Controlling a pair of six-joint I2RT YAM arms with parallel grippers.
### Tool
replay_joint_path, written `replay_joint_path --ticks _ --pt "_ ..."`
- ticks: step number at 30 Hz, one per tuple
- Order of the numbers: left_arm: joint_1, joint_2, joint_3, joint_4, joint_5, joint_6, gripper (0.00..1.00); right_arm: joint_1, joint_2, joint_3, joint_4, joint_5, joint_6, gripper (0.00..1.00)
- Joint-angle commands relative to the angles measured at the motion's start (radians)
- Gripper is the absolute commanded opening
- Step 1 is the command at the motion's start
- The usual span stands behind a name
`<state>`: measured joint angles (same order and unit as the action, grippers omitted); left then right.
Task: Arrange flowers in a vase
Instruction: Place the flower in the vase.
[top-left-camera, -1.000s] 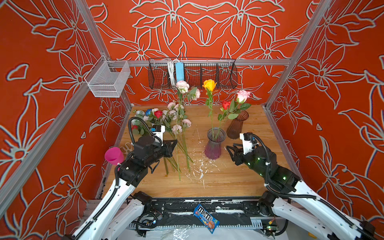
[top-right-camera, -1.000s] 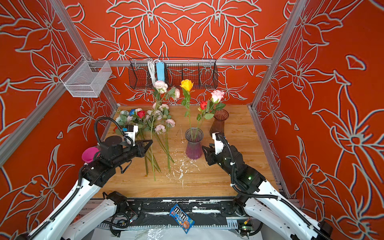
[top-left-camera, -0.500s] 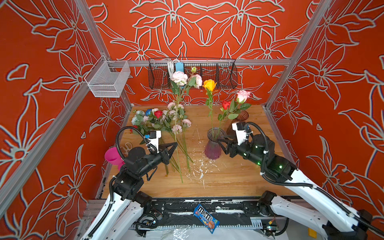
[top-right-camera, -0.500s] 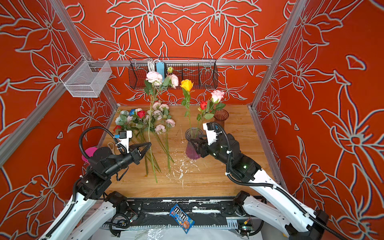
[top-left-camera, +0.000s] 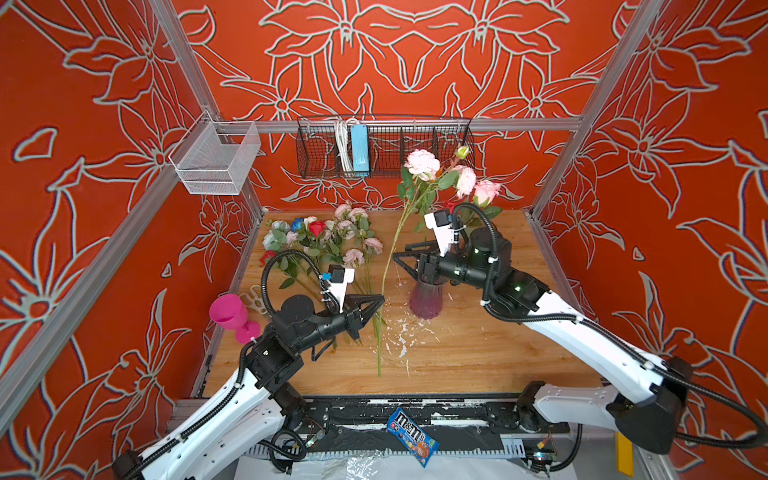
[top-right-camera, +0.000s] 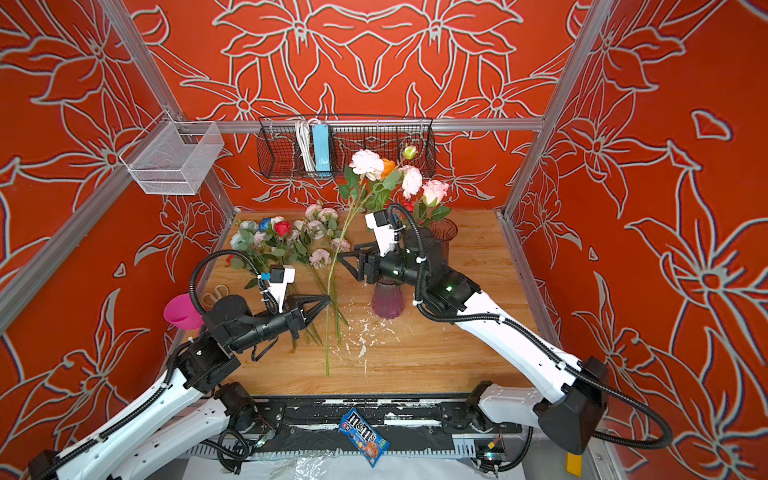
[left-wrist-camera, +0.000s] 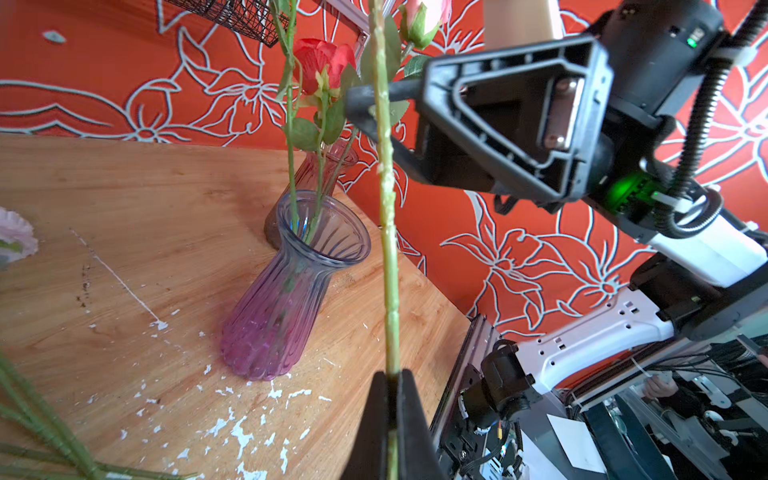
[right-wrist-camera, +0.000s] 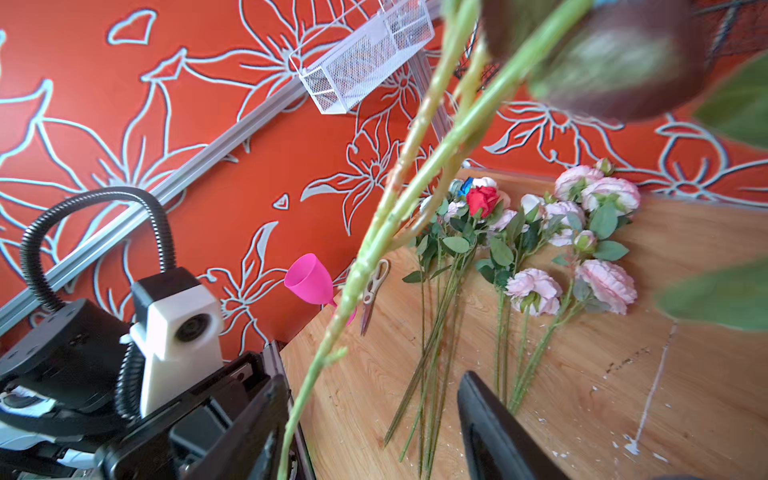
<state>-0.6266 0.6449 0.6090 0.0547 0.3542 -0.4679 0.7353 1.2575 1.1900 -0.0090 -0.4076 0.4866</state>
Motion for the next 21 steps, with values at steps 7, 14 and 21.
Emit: replay_joint_path --ticks 7,14,21 --pt "-0.009 -0.019 0.005 0.050 -0.013 0.038 0.00 0.012 0.050 0.076 0.078 -0.073 0.076 0.43" --pt "-0.008 -0.031 -0.016 0.062 -0.029 0.034 0.00 0.024 0.098 0.111 0.085 -0.133 0.100 0.41" --pt "-0.009 -0.033 -0.017 0.071 -0.051 0.039 0.00 0.030 0.089 0.104 0.070 -0.107 0.084 0.34"
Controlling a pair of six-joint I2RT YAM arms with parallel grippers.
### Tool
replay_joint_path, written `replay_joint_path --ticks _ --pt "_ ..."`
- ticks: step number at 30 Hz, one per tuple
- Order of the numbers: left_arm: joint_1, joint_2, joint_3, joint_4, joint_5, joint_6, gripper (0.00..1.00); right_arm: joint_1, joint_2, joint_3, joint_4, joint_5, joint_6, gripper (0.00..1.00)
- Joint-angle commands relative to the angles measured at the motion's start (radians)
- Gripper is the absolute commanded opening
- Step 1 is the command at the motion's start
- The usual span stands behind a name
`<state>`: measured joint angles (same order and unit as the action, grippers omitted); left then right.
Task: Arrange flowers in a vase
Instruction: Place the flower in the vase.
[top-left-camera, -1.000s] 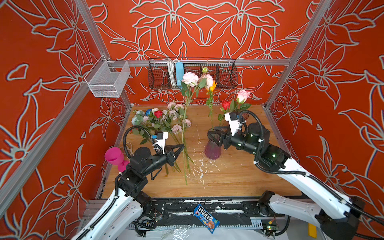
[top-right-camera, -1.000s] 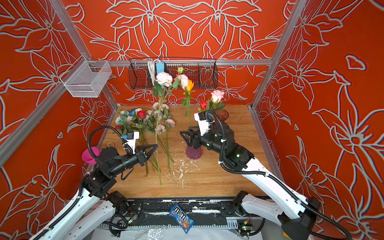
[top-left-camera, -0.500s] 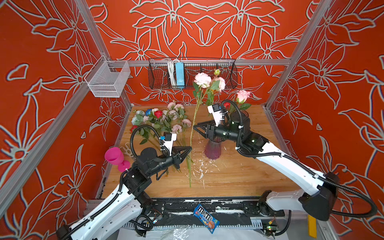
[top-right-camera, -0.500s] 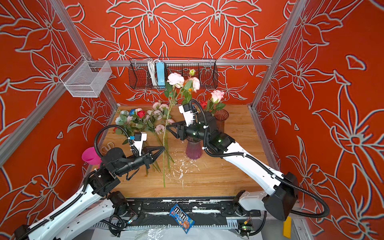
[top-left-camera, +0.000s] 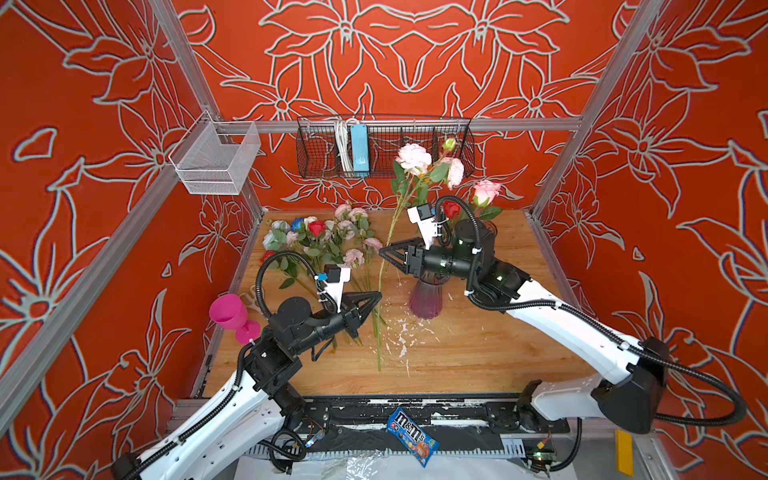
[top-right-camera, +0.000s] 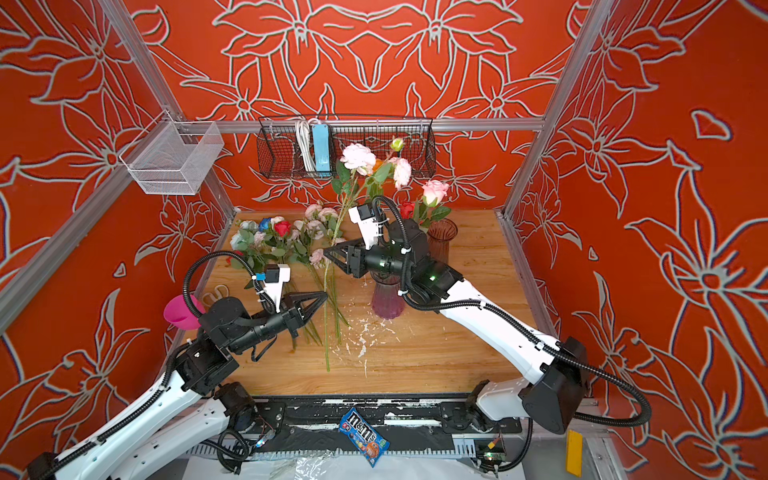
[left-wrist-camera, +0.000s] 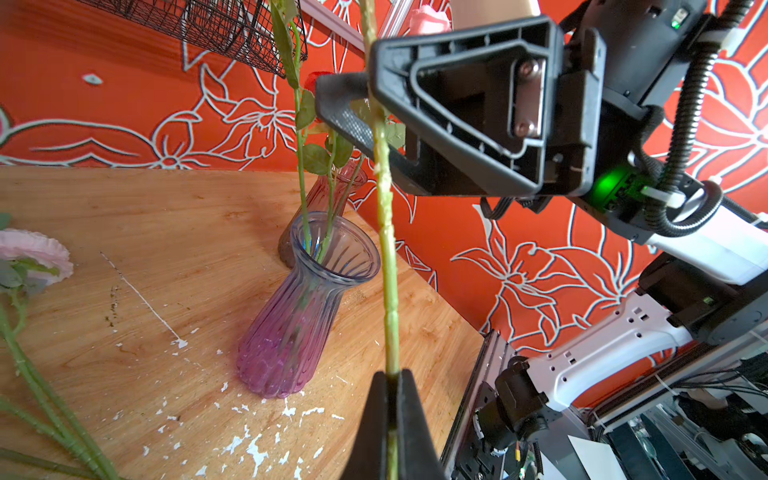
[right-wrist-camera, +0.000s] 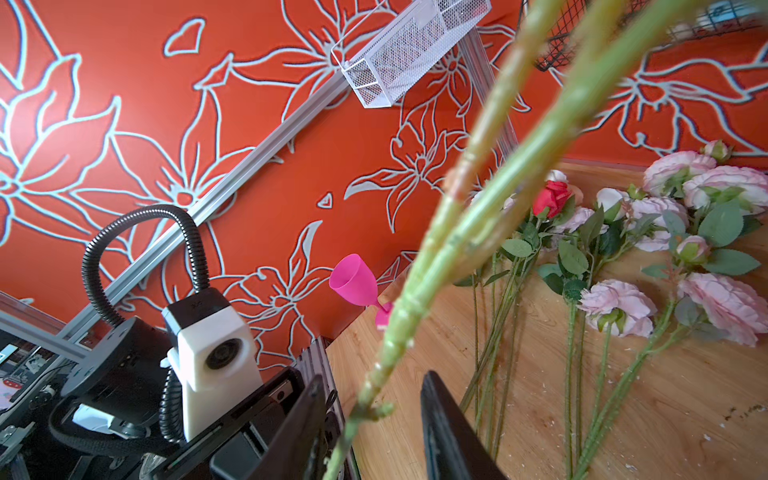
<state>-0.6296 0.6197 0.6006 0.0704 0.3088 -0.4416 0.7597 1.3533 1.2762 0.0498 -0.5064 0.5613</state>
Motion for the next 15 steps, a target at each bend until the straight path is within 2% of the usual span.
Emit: replay_joint_path --ticks 1,5,9,10,12,14,15 --pt "-0.007 0.000 -0.005 0.053 0.001 0.014 0.00 0.006 -0.005 0.018 0.011 -0.005 0.009 0.30" --pt "-0.006 0.029 0.007 0.036 0.025 0.018 0.00 0.007 0.011 0.032 0.016 -0.020 0.012 0.12" --pt "-0.006 0.030 0.011 0.012 0.010 0.019 0.00 0.010 0.019 0.039 0.017 -0.030 0.005 0.04" --pt "-0.005 0.027 0.012 0.004 0.002 0.020 0.04 0.009 0.017 0.043 0.008 -0.027 -0.005 0.04" --pt "-0.006 0.022 0.011 -0.005 -0.017 0.015 0.27 0.011 0.011 0.048 -0.013 -0.009 -0.028 0.04" --pt "-0.006 0.011 0.011 -0.029 -0.049 0.013 0.62 0.013 -0.001 0.048 -0.040 0.013 -0.066 0.04" --pt "-0.005 0.005 0.014 -0.044 -0.068 0.012 0.73 0.013 -0.010 0.048 -0.055 0.030 -0.083 0.04"
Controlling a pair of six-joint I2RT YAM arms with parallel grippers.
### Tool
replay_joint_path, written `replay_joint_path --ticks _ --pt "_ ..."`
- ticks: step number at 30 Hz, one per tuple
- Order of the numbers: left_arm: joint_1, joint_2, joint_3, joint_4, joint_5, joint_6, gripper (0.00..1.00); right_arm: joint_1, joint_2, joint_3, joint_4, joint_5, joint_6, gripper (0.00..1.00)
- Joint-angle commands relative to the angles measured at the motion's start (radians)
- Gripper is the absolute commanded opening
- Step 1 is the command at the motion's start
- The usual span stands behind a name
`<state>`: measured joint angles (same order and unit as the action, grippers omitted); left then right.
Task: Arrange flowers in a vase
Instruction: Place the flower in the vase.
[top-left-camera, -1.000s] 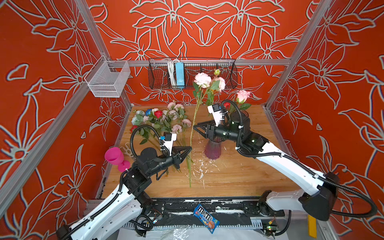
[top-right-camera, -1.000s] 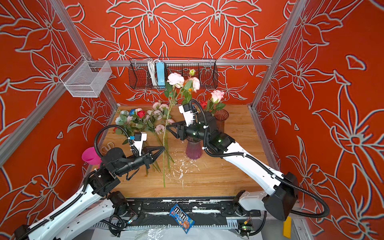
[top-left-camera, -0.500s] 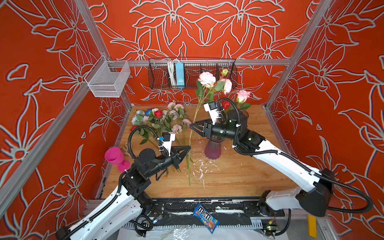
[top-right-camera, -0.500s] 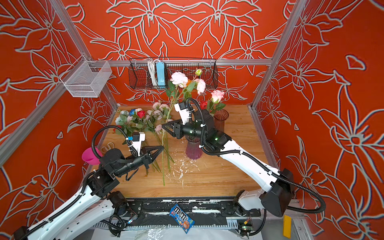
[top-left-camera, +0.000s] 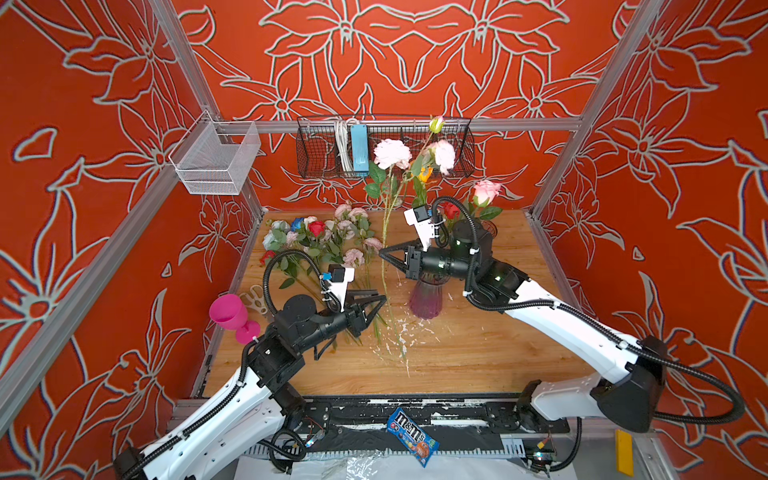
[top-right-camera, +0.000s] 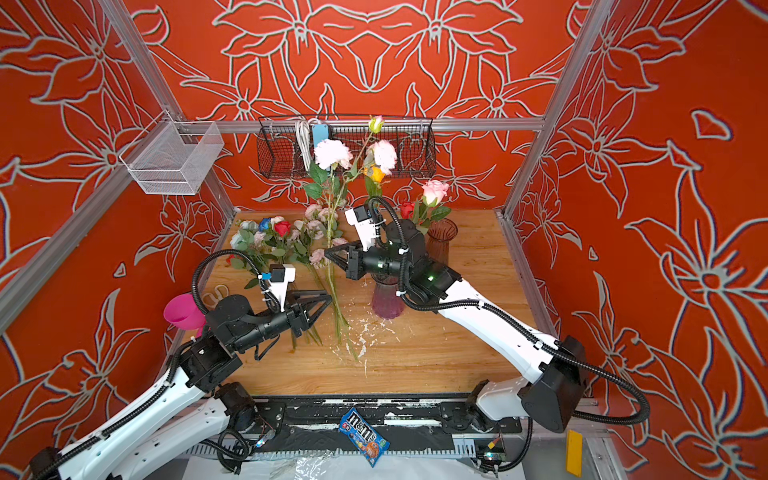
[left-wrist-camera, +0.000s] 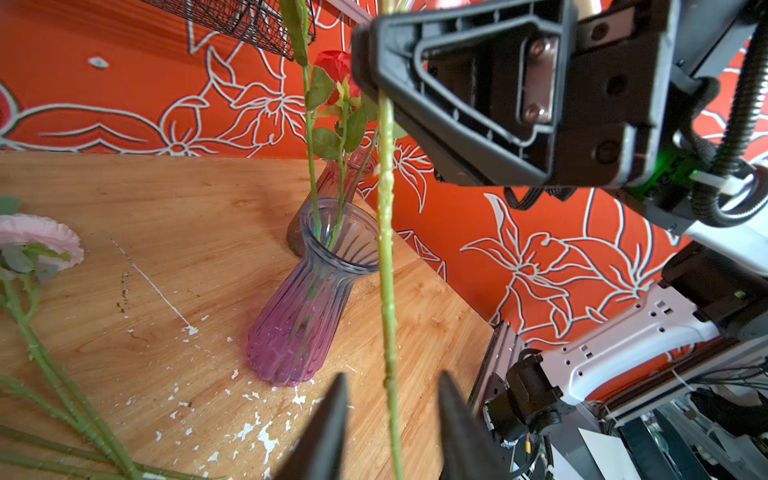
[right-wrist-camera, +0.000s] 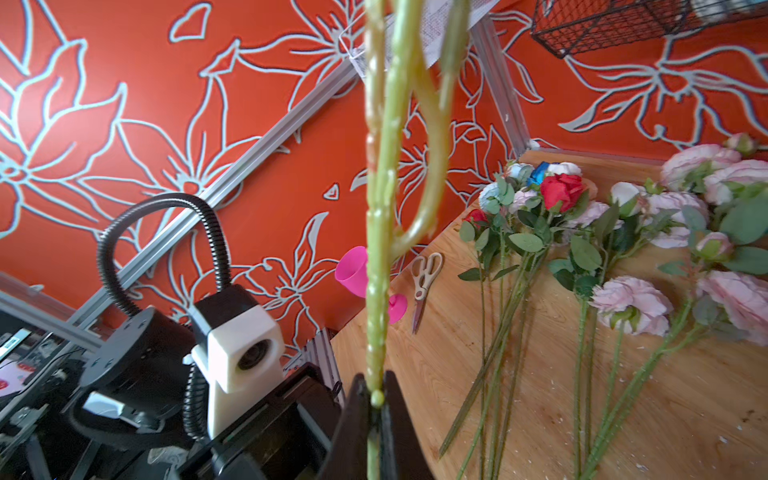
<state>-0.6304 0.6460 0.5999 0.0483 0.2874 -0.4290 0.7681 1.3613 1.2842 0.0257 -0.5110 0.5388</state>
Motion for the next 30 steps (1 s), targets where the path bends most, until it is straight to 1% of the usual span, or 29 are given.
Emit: replay_joint_path --ticks 1,2,4,9,11,16,20,26,30 --pt "-0.005 -0.031 0.015 -0.039 -0.067 -0.002 0.80 0.004 -0.027 0.040 -0.050 0.057 -0.080 0.03" --pt "-0.005 -0.040 0.015 -0.056 -0.089 -0.003 0.83 0.005 -0.037 0.045 -0.072 0.071 -0.100 0.03" --pt "-0.005 -0.068 0.010 -0.078 -0.127 -0.003 0.85 0.004 -0.057 0.065 -0.112 0.105 -0.132 0.03" --pt "-0.005 -0.129 -0.019 -0.107 -0.228 -0.019 0.87 0.004 -0.109 0.133 -0.183 0.201 -0.213 0.03" --pt "-0.005 -0.149 -0.030 -0.118 -0.261 -0.025 0.87 0.004 -0.125 0.175 -0.219 0.257 -0.258 0.03" --pt "-0.005 -0.185 -0.047 -0.129 -0.281 -0.034 0.87 0.003 -0.164 0.263 -0.240 0.398 -0.328 0.03" --pt "-0.005 -0.198 -0.046 -0.141 -0.298 -0.034 0.88 0.002 -0.181 0.326 -0.235 0.483 -0.370 0.03" --pt "-0.005 -0.218 -0.053 -0.146 -0.321 -0.046 0.89 -0.004 -0.196 0.300 -0.192 0.624 -0.482 0.03" --pt "-0.005 -0.207 -0.060 -0.130 -0.307 -0.058 0.89 -0.027 -0.177 0.281 -0.147 0.638 -0.505 0.03"
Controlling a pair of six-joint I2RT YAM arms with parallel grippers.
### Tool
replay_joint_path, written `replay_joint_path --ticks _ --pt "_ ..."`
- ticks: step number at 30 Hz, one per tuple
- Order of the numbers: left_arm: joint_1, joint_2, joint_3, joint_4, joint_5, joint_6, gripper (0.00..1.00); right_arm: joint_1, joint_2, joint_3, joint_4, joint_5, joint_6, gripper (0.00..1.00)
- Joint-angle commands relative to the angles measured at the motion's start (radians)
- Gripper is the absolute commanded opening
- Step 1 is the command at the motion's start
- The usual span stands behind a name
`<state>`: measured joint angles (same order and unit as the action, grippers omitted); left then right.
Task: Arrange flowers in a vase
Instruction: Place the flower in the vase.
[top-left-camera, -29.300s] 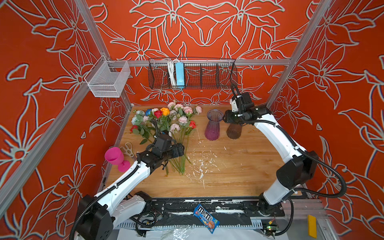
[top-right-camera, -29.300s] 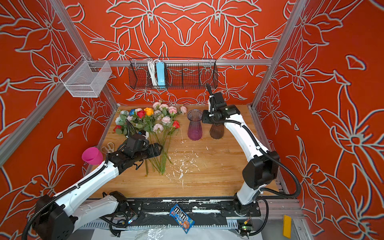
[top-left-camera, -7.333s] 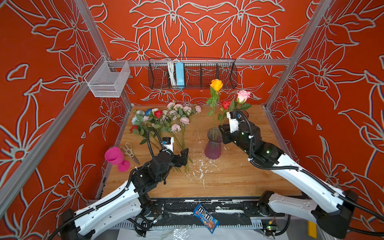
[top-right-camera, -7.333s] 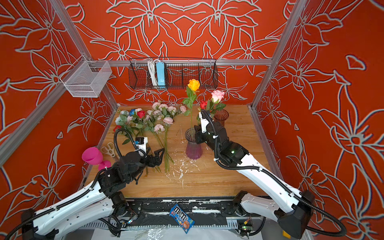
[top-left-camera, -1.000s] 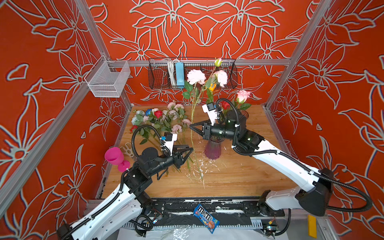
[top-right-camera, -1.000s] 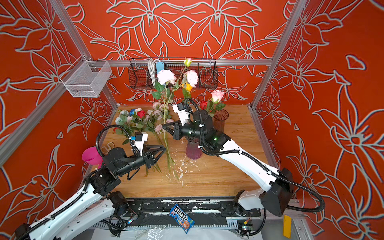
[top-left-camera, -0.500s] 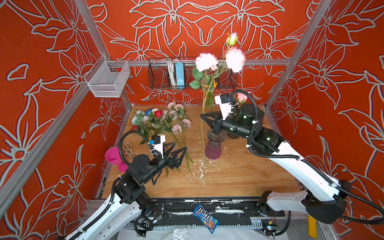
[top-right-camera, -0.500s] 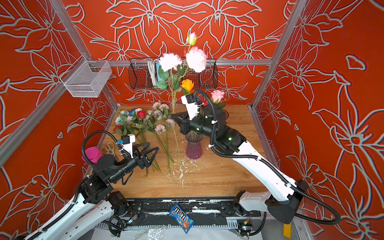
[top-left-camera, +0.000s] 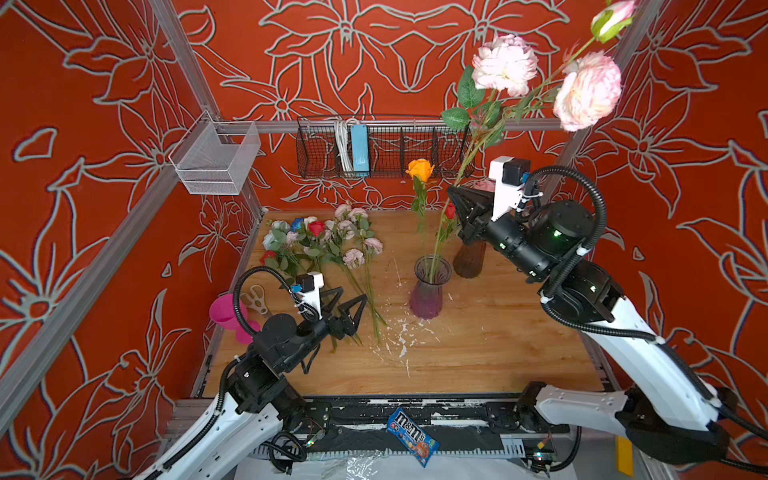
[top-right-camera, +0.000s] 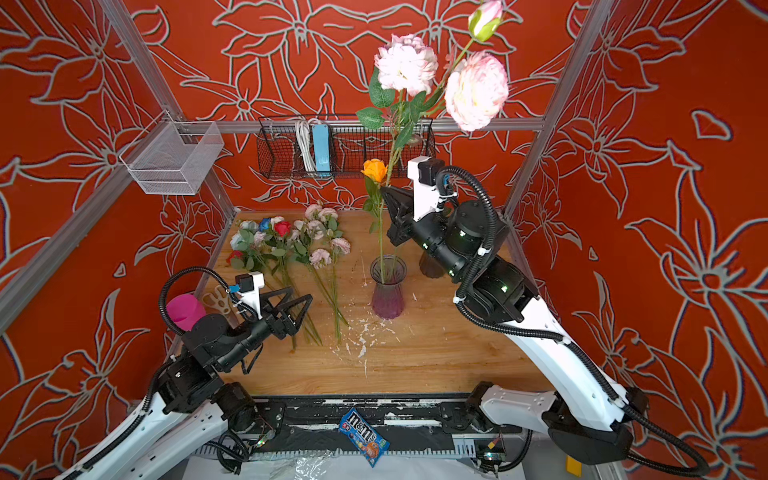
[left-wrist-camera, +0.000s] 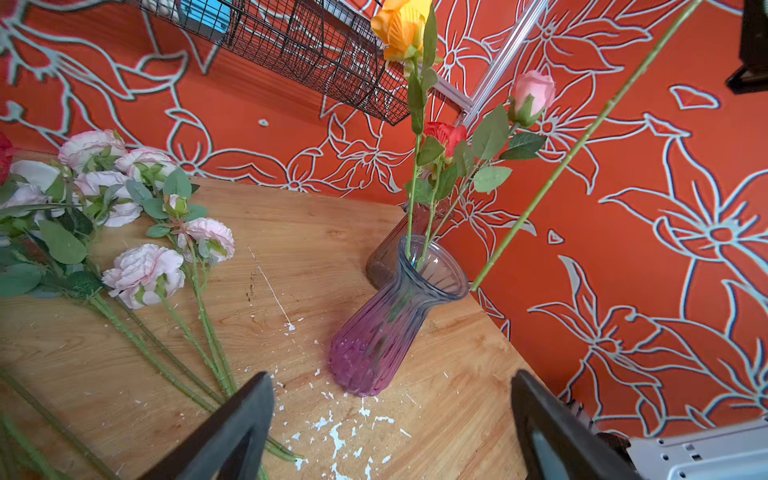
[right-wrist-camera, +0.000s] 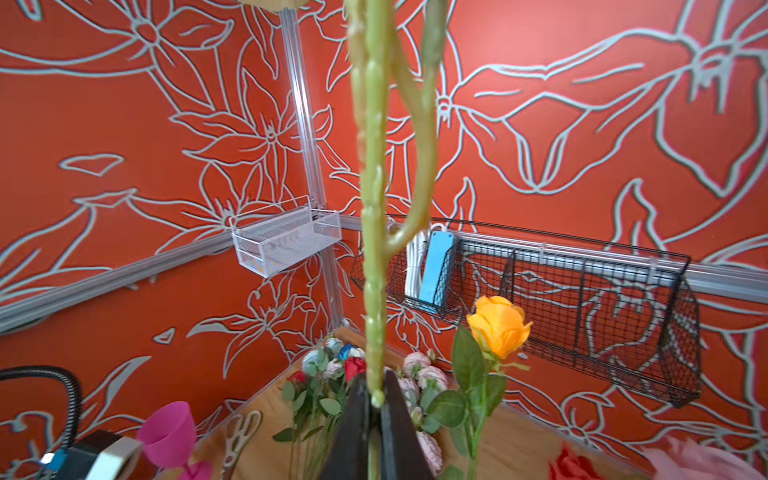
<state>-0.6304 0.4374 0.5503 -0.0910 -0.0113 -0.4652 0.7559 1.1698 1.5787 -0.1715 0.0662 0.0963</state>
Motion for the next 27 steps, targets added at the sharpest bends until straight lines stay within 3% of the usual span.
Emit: replay_joint_path --ticks 1,9,19,24,27 --pt "-0.005 0.007 -0.008 0.013 -0.004 -0.024 0.89 -0.023 0.022 -0.011 0.058 0.057 -0.062 0.03" --pt "-0.005 0.011 -0.006 0.016 -0.016 -0.039 0.89 -0.061 0.065 0.000 0.066 0.043 -0.059 0.02" --pt "-0.005 0.049 -0.015 0.025 -0.004 -0.046 0.89 -0.081 0.008 -0.349 0.159 0.105 0.056 0.05" --pt "-0.005 0.077 -0.012 0.024 0.005 -0.044 0.89 -0.081 0.009 -0.441 0.154 0.127 0.113 0.22" --pt "-0.005 0.087 -0.006 0.022 0.007 -0.041 0.89 -0.082 0.004 -0.486 0.164 0.141 0.148 0.23"
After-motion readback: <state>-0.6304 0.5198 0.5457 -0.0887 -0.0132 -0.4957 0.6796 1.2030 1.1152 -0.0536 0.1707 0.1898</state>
